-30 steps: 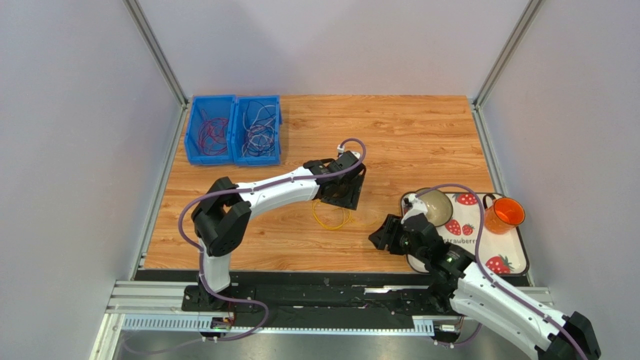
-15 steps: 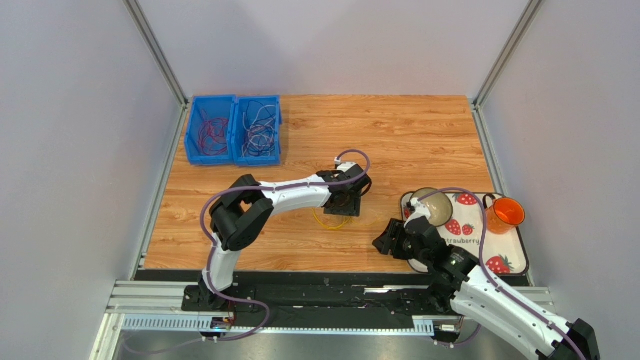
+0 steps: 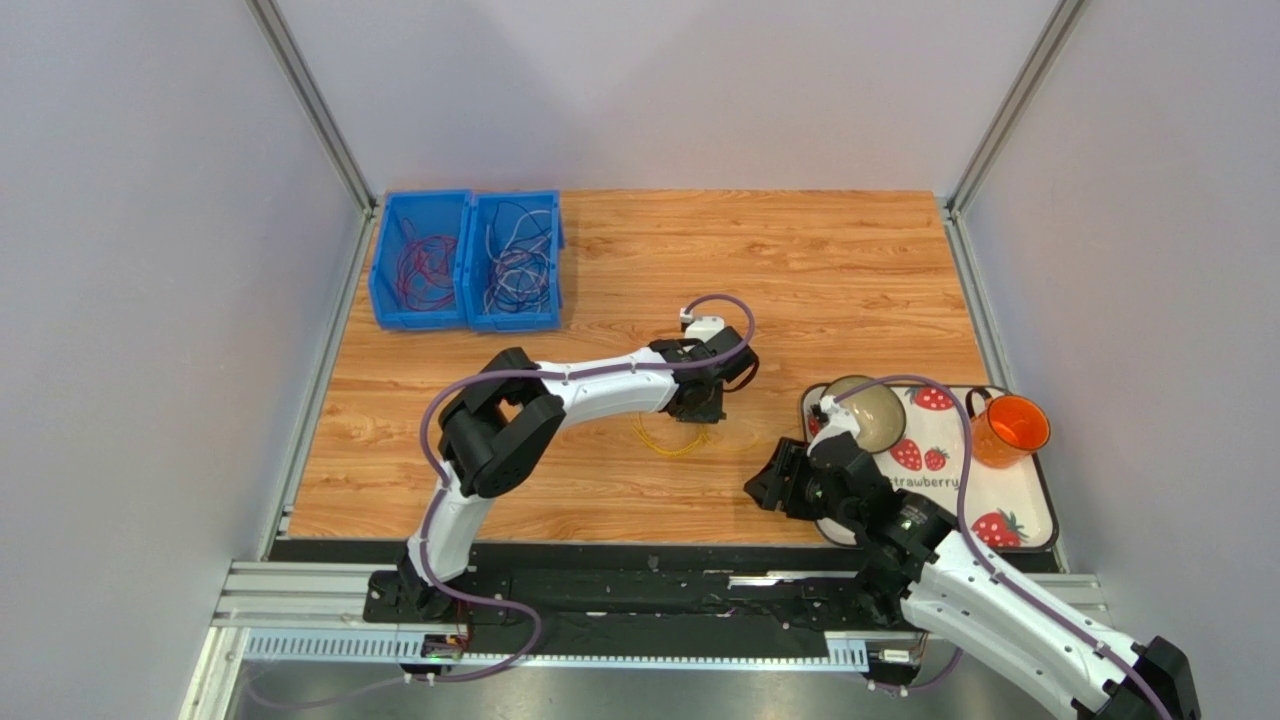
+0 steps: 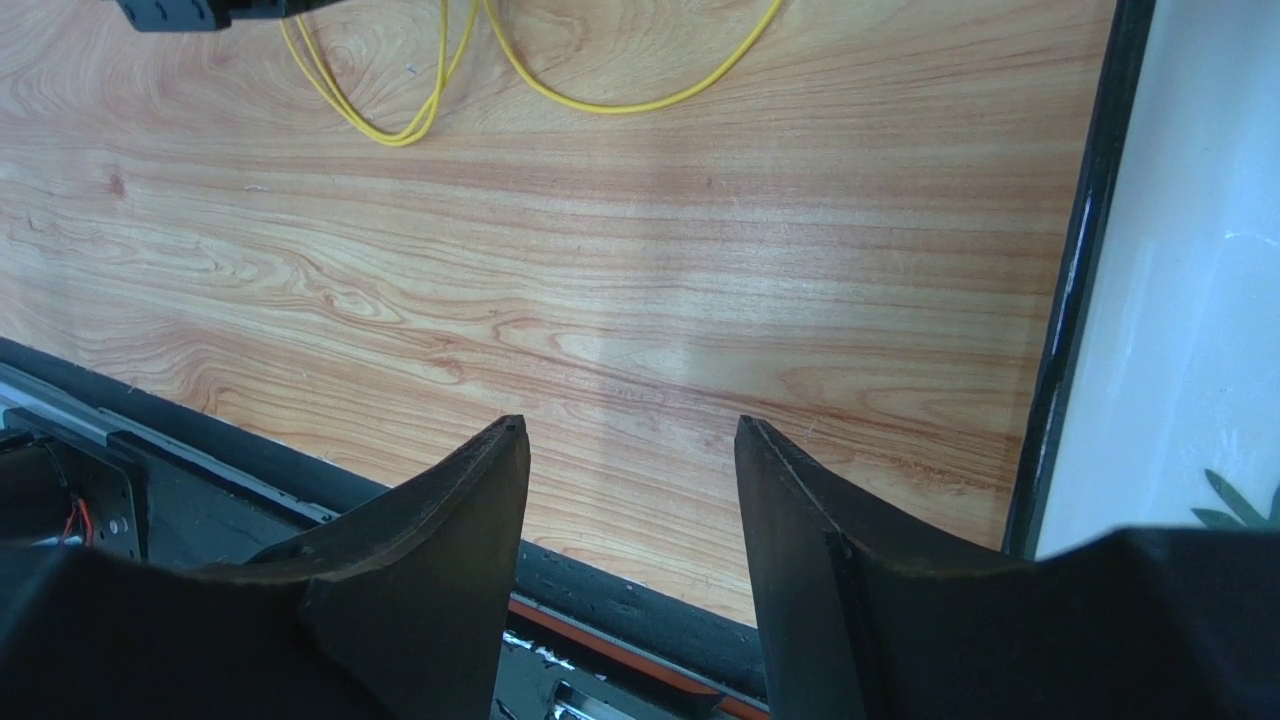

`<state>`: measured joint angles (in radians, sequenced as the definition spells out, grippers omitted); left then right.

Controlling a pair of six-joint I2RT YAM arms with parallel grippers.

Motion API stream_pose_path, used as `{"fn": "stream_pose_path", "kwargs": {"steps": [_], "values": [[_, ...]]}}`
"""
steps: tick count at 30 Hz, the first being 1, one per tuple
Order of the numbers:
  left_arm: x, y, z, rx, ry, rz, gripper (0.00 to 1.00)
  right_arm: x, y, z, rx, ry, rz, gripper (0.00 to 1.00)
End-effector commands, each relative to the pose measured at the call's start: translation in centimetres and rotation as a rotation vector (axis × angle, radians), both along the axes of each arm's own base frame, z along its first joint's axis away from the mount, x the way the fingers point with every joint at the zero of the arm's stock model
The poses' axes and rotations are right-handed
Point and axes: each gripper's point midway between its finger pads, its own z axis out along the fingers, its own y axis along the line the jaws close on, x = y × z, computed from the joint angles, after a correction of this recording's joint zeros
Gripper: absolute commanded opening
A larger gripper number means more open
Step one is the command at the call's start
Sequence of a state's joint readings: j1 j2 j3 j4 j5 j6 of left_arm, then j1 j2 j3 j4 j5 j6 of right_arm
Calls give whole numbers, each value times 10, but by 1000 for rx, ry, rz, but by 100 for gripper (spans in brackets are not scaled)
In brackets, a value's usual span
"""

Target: Untangle the cables

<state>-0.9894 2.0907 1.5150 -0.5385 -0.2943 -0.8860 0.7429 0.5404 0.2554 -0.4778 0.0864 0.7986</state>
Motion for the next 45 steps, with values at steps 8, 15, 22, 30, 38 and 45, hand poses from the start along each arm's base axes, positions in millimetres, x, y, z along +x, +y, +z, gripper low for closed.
{"fn": "stream_pose_path", "kwargs": {"steps": [8, 15, 22, 30, 38, 45], "values": [[-9, 9, -34, 121, 39, -1, 0, 4, 6, 9, 29, -37, 15, 57], [-7, 20, 50, 66, -89, -136, 0, 5, 7, 10, 36, -43, 14, 56], [-15, 62, 146, -54, -162, -207, 0, 7, 14, 5, 62, -34, 17, 57], [-13, 157, 243, -92, -324, -139, 0, 14, 25, 0, 71, -27, 37, 57], [8, 229, 338, -64, -563, -33, 0, 19, 32, -15, 47, -5, 53, 56], [27, 263, 386, -35, -640, 53, 0, 20, 32, -25, 21, 8, 58, 56]]}}
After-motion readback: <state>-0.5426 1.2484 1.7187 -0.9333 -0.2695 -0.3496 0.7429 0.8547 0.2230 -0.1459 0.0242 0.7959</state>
